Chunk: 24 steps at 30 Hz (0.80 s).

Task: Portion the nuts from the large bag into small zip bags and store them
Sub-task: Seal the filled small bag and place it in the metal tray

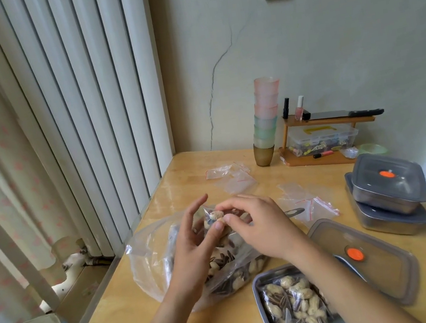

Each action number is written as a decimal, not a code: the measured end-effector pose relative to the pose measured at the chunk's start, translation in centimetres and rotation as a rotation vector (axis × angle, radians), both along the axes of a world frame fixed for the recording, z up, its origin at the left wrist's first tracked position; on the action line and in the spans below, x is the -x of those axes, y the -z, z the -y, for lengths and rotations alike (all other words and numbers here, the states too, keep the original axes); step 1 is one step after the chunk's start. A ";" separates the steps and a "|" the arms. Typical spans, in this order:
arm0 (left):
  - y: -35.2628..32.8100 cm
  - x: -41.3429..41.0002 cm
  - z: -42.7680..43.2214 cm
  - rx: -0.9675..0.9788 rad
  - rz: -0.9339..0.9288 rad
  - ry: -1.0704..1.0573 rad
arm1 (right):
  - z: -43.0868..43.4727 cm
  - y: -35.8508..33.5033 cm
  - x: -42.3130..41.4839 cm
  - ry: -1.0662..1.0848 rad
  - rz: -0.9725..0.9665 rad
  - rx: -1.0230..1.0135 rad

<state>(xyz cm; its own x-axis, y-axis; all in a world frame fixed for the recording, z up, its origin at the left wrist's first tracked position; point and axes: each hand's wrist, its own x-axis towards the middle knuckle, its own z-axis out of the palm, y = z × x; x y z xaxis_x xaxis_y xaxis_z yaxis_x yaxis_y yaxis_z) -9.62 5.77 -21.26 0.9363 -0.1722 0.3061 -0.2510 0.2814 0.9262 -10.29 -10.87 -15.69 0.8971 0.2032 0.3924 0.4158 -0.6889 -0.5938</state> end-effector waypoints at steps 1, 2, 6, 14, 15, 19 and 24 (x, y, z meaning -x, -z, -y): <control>-0.2 0.0 0.1 -0.005 -0.001 0.008 | 0.1 -0.1 0.2 0.001 -0.020 -0.003; -0.5 0.1 0.2 -0.007 -0.003 0.015 | 0.2 -0.3 0.5 0.009 -0.040 -0.005; -1.2 0.8 0.6 -0.025 -0.017 0.020 | 1.6 -0.9 1.5 0.046 -0.146 -0.023; -2.2 3.8 3.4 -0.005 -0.138 0.010 | 4.6 -1.6 4.1 -0.051 -0.322 -0.129; -2.3 4.4 4.0 -0.008 -0.170 0.016 | 5.1 -1.6 4.5 -0.052 -0.330 -0.133; -2.1 7.1 6.2 -0.105 -0.241 0.033 | 7.6 -1.8 6.3 -0.093 -0.448 -0.129; -1.1 7.9 7.0 -0.757 0.125 -0.016 | 11.8 -2.3 8.4 -0.115 -0.653 0.104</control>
